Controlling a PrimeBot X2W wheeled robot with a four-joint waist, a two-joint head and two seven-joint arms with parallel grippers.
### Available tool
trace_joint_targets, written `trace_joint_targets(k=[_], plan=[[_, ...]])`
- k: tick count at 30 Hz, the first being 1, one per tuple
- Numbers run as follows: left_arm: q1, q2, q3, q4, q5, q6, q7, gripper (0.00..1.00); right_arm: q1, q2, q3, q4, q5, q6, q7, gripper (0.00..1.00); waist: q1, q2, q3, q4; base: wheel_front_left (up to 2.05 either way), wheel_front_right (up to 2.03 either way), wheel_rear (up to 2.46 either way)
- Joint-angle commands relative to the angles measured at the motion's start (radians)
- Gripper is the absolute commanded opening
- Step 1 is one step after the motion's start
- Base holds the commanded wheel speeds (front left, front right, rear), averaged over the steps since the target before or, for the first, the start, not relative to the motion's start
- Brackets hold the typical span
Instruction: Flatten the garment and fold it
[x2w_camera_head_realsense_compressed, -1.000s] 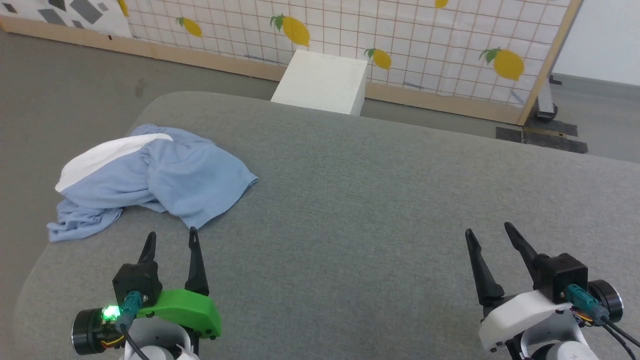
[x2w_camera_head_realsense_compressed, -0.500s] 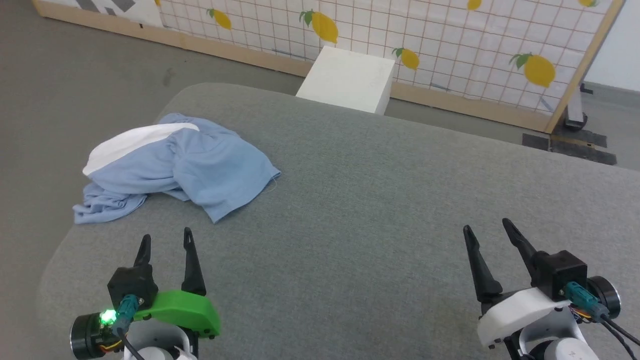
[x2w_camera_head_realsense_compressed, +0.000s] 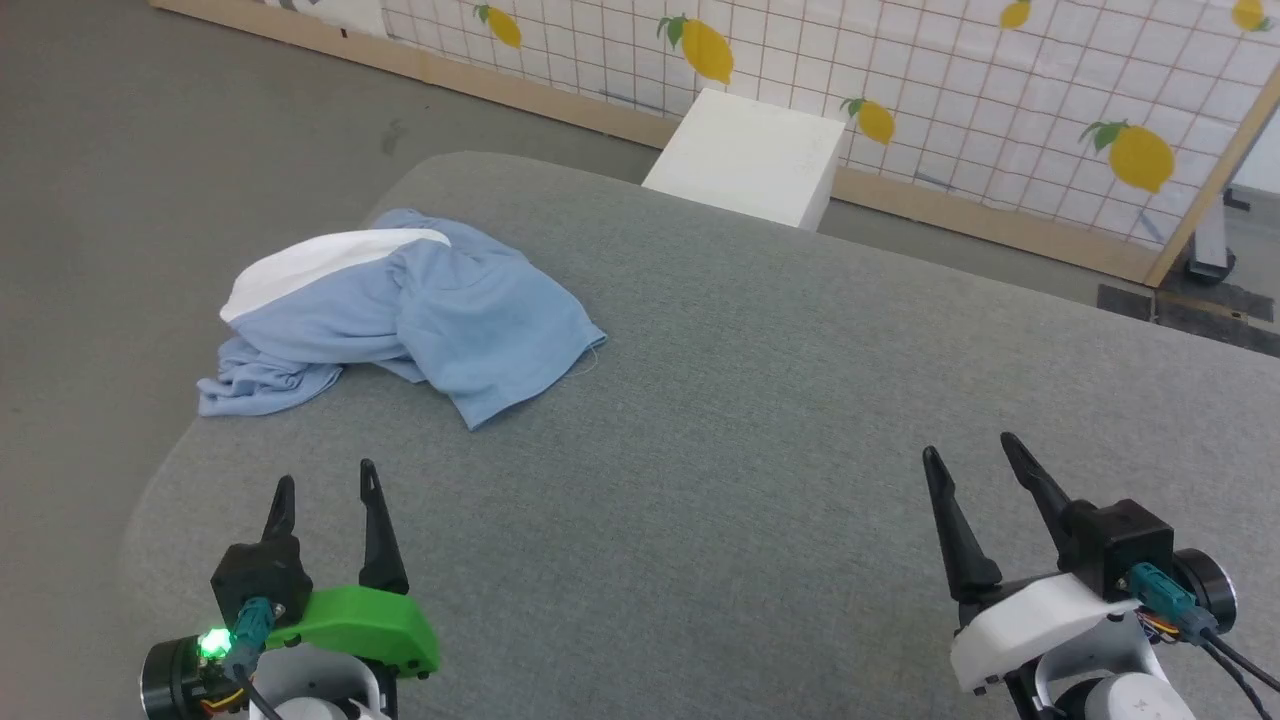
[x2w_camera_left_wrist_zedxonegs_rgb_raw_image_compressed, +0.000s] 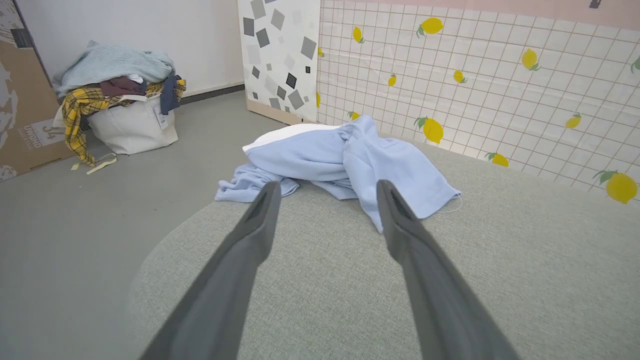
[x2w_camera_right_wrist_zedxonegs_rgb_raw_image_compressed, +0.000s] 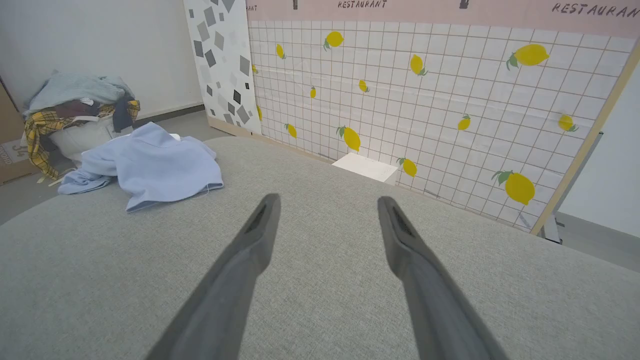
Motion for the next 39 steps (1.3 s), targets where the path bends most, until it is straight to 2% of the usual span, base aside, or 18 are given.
trace_joint_targets(k=[1, 34, 39], plan=[[0.012, 0.008, -0.005, 0.007, -0.016, 0.011, -0.01, 1.0, -0.016, 0.001, 0.003, 0.006, 0.006, -0.001, -0.01, 1.0, 0.0, 0.0, -0.001, 0.012, 0.0, 0.0, 0.0], [0.015, 0.045, -0.026, 0.037, -0.105, 0.099, -0.072, 1.0, -0.028, 0.002, 0.008, 0.032, 0.036, -0.002, -0.053, 1.0, 0.0, 0.0, 0.011, 0.166, 0.0, 0.0, 0.0], [-0.052, 0.07, -0.036, 0.051, -0.128, 0.077, -0.063, 1.0, -0.038, 0.002, 0.009, 0.021, 0.029, -0.002, -0.046, 1.0, 0.0, 0.0, 0.043, 0.19, 0.0, 0.0, 0.0]])
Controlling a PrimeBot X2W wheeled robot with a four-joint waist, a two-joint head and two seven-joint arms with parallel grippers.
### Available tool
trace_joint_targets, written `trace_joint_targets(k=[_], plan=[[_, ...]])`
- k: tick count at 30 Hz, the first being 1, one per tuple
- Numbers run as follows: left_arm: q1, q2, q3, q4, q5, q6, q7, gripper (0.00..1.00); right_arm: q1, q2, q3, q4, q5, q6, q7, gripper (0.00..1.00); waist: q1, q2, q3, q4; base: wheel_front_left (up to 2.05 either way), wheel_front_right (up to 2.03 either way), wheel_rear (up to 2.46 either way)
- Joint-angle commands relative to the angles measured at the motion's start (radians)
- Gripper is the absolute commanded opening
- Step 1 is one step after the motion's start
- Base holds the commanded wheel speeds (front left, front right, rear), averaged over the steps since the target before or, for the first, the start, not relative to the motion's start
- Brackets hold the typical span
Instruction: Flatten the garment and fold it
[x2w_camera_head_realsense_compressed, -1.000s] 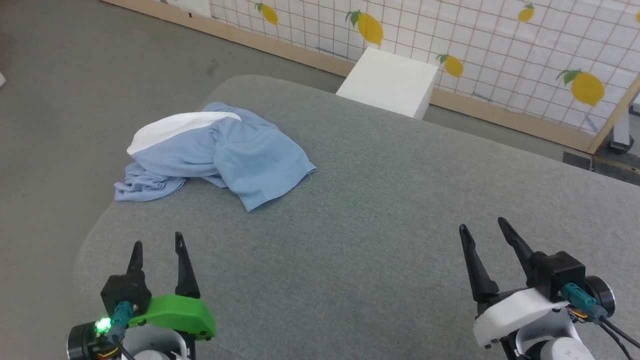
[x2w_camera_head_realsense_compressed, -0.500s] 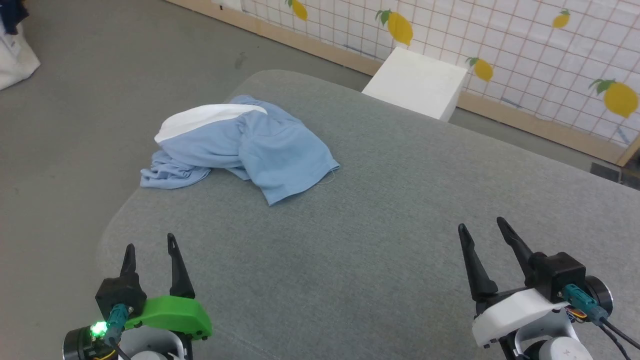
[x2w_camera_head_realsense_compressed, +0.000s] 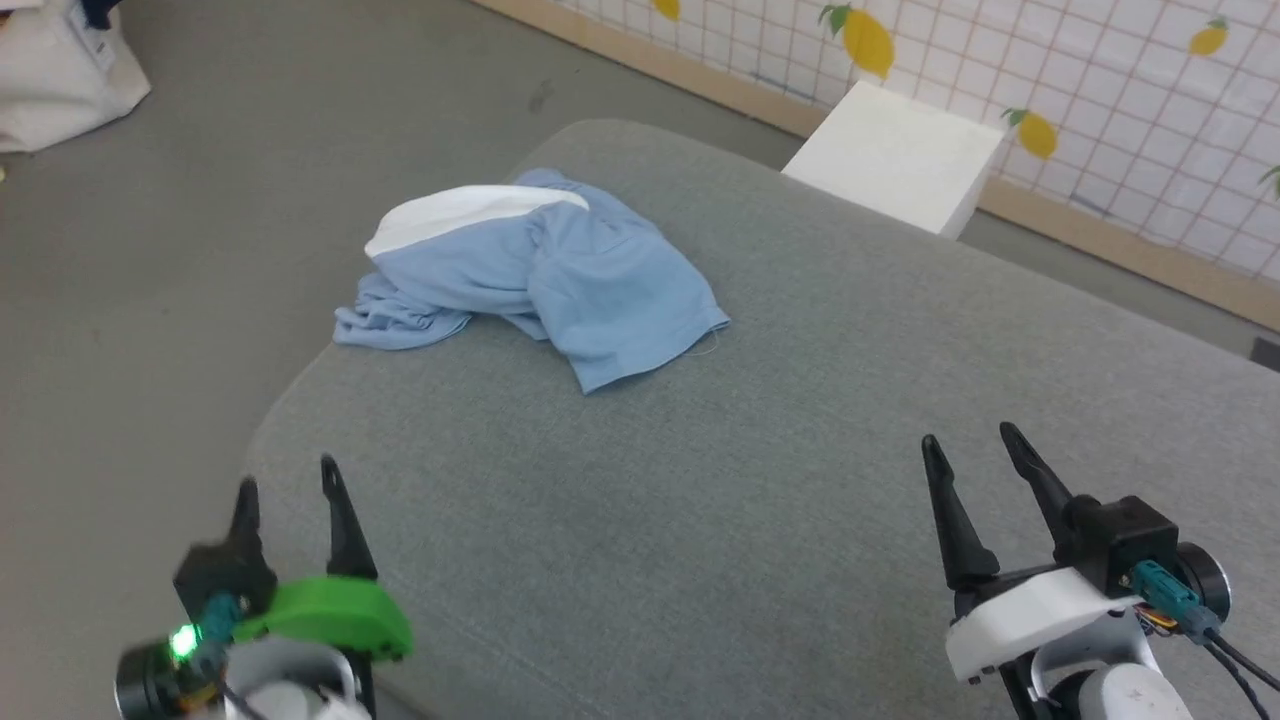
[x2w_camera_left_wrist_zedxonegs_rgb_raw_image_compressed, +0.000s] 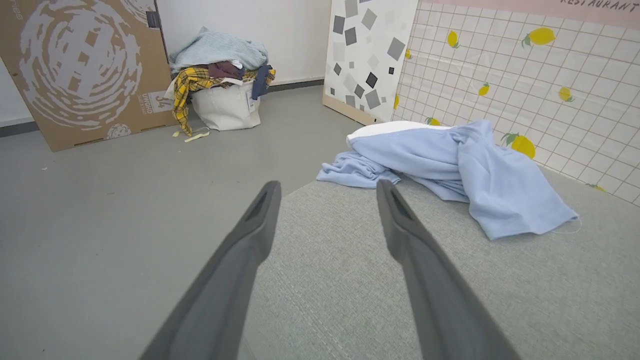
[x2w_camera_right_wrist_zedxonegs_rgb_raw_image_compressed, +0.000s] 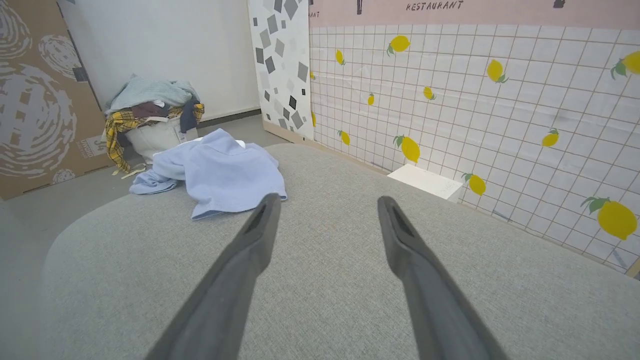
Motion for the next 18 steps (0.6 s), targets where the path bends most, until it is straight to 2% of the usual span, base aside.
trace_joint_targets(k=[1, 7, 13, 15, 18], plan=[[-0.065, 0.022, -0.008, 0.008, -0.017, -0.017, 0.009, 1.0, -0.029, 0.001, 0.006, -0.008, -0.004, -0.002, 0.004, 1.0, 0.0, 0.0, 0.038, 0.008, 0.0, 0.0, 0.0], [-0.319, 0.068, -0.006, 0.077, -0.086, -0.092, 0.095, 1.0, -0.107, 0.001, 0.046, -0.057, -0.055, -0.002, 0.039, 1.0, 0.0, 0.0, 0.191, -0.046, 0.0, 0.0, 0.0], [-0.587, 0.12, 0.006, 0.194, -0.144, -0.165, 0.221, 1.0, -0.177, -0.003, 0.081, -0.095, -0.098, -0.002, 0.071, 1.0, 0.0, 0.0, 0.373, -0.155, 0.0, 0.0, 0.0], [-0.667, 0.127, 0.036, 0.231, -0.195, -0.186, 0.26, 1.0, -0.198, -0.008, 0.089, -0.105, -0.103, -0.002, 0.077, 1.0, 0.0, 0.0, 0.433, -0.196, 0.0, 0.0, 0.0], [-0.755, 0.16, 0.063, 0.282, -0.238, -0.201, 0.338, 1.0, -0.231, -0.018, 0.092, -0.121, -0.106, -0.002, 0.076, 1.0, 0.0, 0.0, 0.508, -0.252, 0.0, 0.0, 0.0]])
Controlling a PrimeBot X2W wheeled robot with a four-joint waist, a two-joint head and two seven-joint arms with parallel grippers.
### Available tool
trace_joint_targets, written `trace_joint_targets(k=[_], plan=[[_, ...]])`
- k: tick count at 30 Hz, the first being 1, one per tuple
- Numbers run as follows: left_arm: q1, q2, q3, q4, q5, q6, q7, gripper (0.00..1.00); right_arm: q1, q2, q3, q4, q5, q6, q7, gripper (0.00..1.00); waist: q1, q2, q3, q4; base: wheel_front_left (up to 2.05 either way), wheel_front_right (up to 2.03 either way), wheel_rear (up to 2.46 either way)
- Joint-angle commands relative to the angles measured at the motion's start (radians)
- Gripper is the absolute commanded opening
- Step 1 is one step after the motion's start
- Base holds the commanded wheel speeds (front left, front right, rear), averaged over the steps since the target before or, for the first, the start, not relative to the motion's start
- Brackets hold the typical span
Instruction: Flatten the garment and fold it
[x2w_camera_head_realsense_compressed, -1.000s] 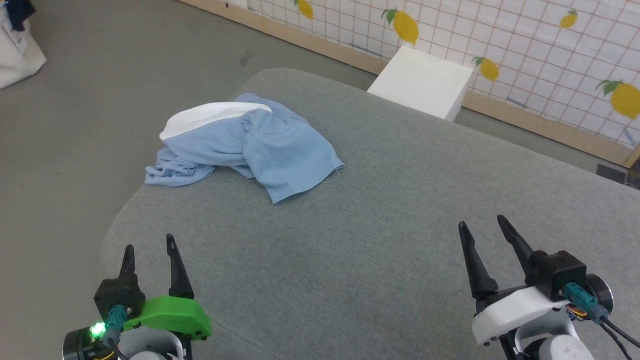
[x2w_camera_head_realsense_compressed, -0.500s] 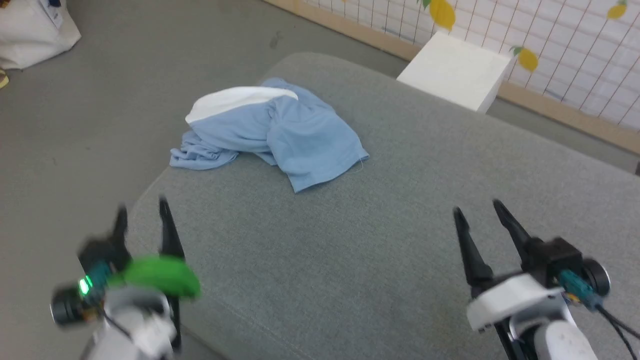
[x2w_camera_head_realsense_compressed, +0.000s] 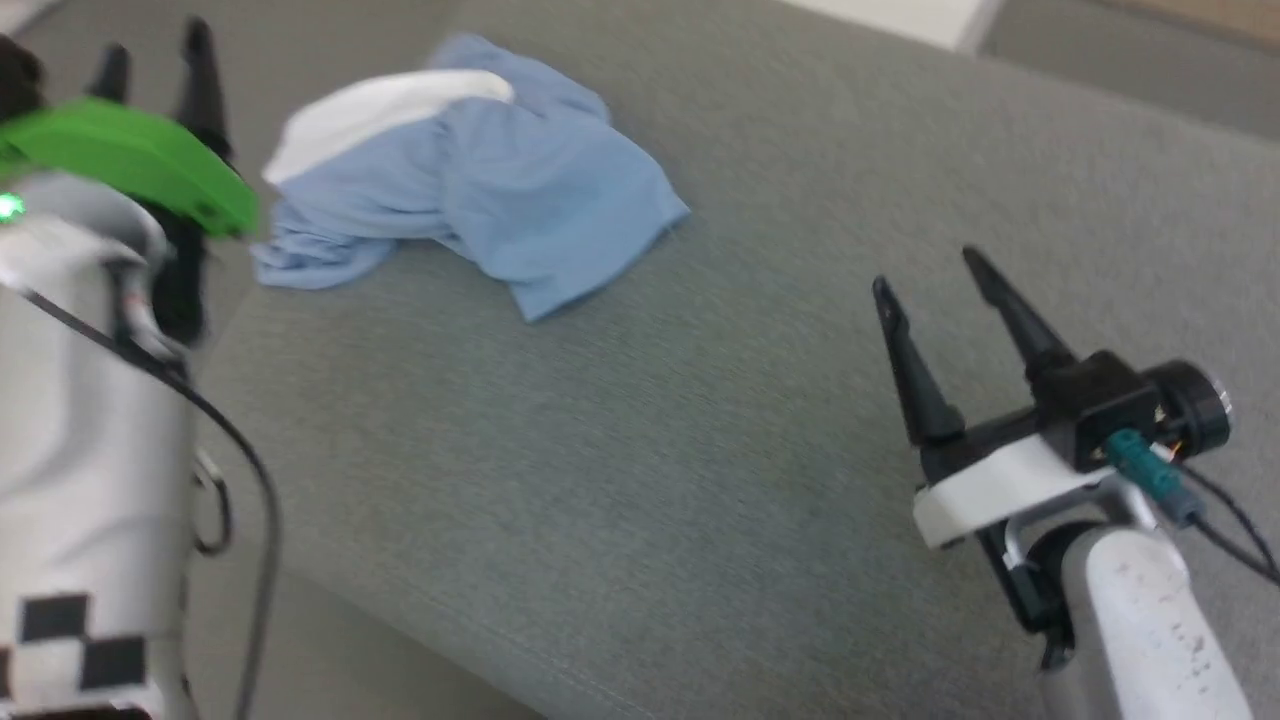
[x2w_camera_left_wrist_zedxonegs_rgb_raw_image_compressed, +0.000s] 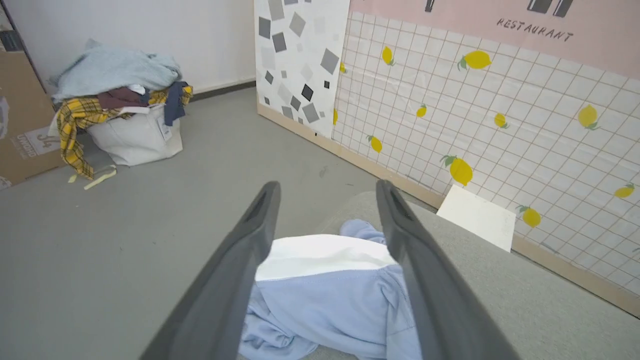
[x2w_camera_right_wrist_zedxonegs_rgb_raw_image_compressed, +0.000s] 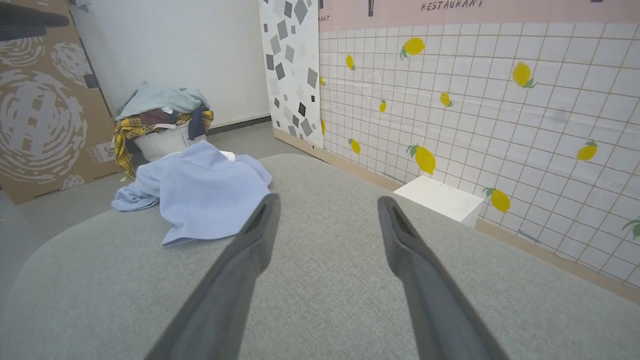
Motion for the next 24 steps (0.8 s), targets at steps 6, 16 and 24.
trace_joint_targets(k=[6, 16, 24], plan=[[-0.109, 0.075, 0.048, 0.098, -0.087, 0.018, 0.232, 1.0, -0.055, -0.018, -0.001, -0.016, -0.001, -0.002, -0.02, 1.0, -0.0004, 0.0, 0.34, -0.296, 0.0, 0.0, 0.0], [-0.049, 0.119, 0.102, 0.18, -0.19, 0.093, 0.514, 1.0, -0.074, -0.008, 0.0, 0.024, 0.019, -0.002, -0.071, 1.0, -0.0004, 0.0, 0.369, -0.376, 0.0, 0.0, 0.0], [0.083, 0.174, 0.081, 0.127, -0.158, 0.132, 0.589, 0.0, -0.062, 0.002, -0.007, 0.077, 0.033, -0.002, -0.1, 1.0, -0.0004, 0.0, 0.267, -0.378, 0.0, 0.0, 0.0]])
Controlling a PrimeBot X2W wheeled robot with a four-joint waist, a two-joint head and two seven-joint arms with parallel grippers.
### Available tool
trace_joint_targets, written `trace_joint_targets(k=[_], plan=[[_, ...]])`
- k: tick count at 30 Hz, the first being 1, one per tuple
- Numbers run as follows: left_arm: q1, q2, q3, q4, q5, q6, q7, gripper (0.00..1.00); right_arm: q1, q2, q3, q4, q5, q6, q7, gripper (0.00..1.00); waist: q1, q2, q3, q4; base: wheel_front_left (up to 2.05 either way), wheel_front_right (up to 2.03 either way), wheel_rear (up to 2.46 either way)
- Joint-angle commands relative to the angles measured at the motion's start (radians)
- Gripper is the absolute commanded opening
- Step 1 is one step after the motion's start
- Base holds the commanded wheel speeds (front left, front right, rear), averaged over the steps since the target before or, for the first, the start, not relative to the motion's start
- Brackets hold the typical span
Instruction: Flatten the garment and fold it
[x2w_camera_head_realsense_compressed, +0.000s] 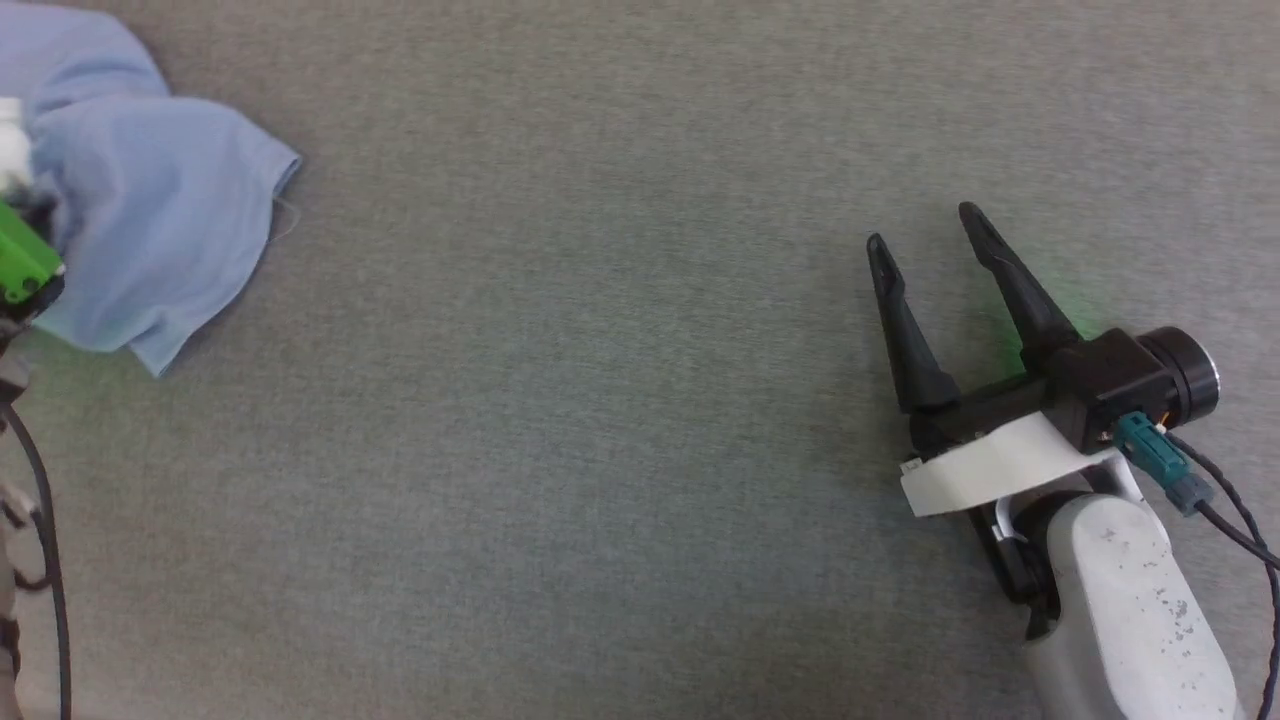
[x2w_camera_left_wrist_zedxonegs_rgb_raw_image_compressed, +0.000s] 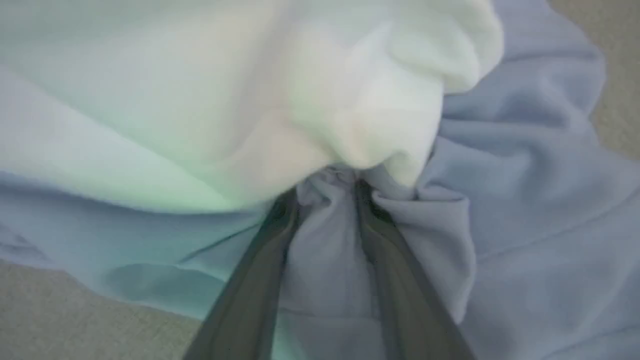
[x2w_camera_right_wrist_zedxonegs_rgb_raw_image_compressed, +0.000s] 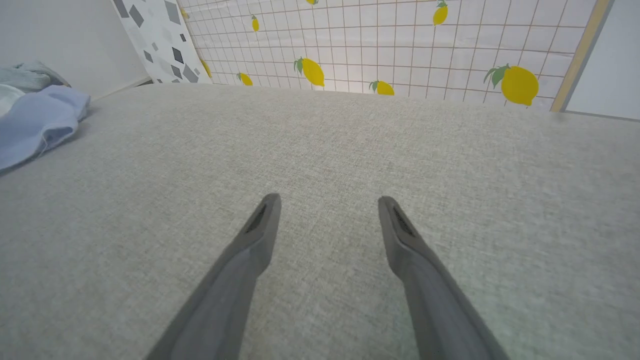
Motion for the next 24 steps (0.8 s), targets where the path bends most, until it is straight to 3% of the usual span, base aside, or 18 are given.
trace_joint_targets(k=[1, 8, 13, 19, 24], plan=[[0.065, -0.016, -0.021, 0.008, 0.028, 0.001, -0.028, 0.0, 0.009, -0.005, -0.007, 0.023, 0.007, -0.002, -0.005, 1.0, -0.0001, -0.0002, -0.056, -0.009, 0.0, 0.0, 0.0], [0.053, 0.087, -0.04, -0.11, 0.207, 0.01, -0.353, 0.0, 0.064, 0.001, -0.033, 0.103, 0.038, -0.002, -0.04, 1.0, -0.0001, -0.0002, -0.267, -0.009, 0.0, 0.0, 0.0], [-0.034, 0.122, -0.112, -0.19, 0.315, -0.023, -0.505, 0.0, 0.118, 0.002, -0.052, 0.137, 0.076, -0.002, -0.052, 1.0, -0.0001, -0.0002, -0.403, -0.032, 0.0, 0.0, 0.0], [-0.197, 0.069, -0.228, -0.262, 0.384, -0.077, -0.596, 0.0, 0.17, 0.002, -0.073, 0.154, 0.102, -0.002, -0.057, 1.0, -0.0001, -0.0002, -0.514, -0.09, 0.0, 0.0, 0.0], [-0.29, -0.027, -0.309, -0.26, 0.376, -0.13, -0.64, 0.0, 0.207, 0.002, -0.079, 0.155, 0.124, -0.002, -0.053, 1.0, -0.0001, -0.0002, -0.568, -0.153, 0.0, 0.0, 0.0]])
